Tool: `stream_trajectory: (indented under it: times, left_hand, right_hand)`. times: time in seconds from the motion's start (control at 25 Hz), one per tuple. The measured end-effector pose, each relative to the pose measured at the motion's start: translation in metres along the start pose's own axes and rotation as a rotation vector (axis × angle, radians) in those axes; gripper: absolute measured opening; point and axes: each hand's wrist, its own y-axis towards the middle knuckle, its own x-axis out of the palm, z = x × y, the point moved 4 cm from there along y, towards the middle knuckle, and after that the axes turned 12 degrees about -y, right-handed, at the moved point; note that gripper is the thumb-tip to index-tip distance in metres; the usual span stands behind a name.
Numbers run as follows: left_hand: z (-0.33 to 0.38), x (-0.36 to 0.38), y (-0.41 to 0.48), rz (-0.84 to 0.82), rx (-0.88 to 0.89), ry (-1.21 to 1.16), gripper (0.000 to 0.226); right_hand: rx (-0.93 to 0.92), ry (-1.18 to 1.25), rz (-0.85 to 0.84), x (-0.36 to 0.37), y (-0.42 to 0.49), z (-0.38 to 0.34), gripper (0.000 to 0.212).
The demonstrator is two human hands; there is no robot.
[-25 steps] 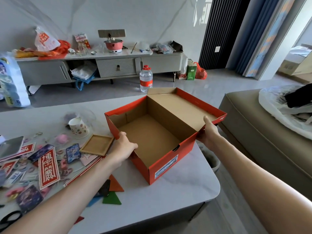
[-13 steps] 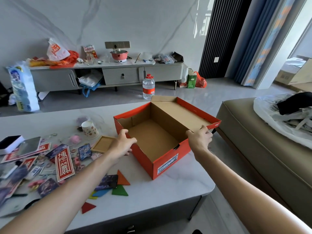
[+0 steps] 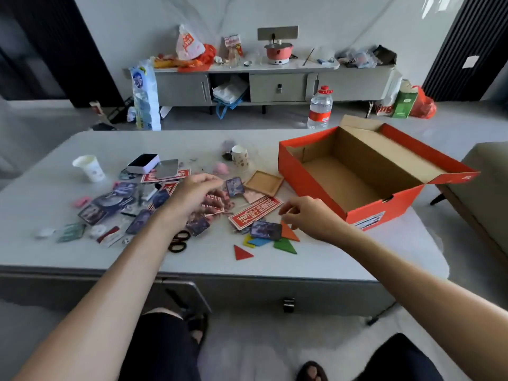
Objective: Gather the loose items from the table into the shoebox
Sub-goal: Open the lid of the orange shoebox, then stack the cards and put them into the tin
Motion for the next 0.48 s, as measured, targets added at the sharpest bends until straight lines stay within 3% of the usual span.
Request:
stream_trajectory:
  times: [0.12,0.28,0.48]
  left_hand:
    - [-0.037,-0.047,0.046,0.121,-0.025,-0.062,0.013]
    - [-0.076,-0.094,0.112,0.159,-0.157,-0.025,0.011]
    - [-0.043,-0.158,0.130,0.328,-0.313,-0.228,0.020]
  right_hand:
    - [-0.028,-0.067,-0.048,0.041,0.070,-0.018,0.013]
    - [-0.017,-0.035,-0.151,0.096,0.172,-0.049,0.014]
    - [-0.011,0.043,-0.273,0.098,0.215,-0.100,0.013]
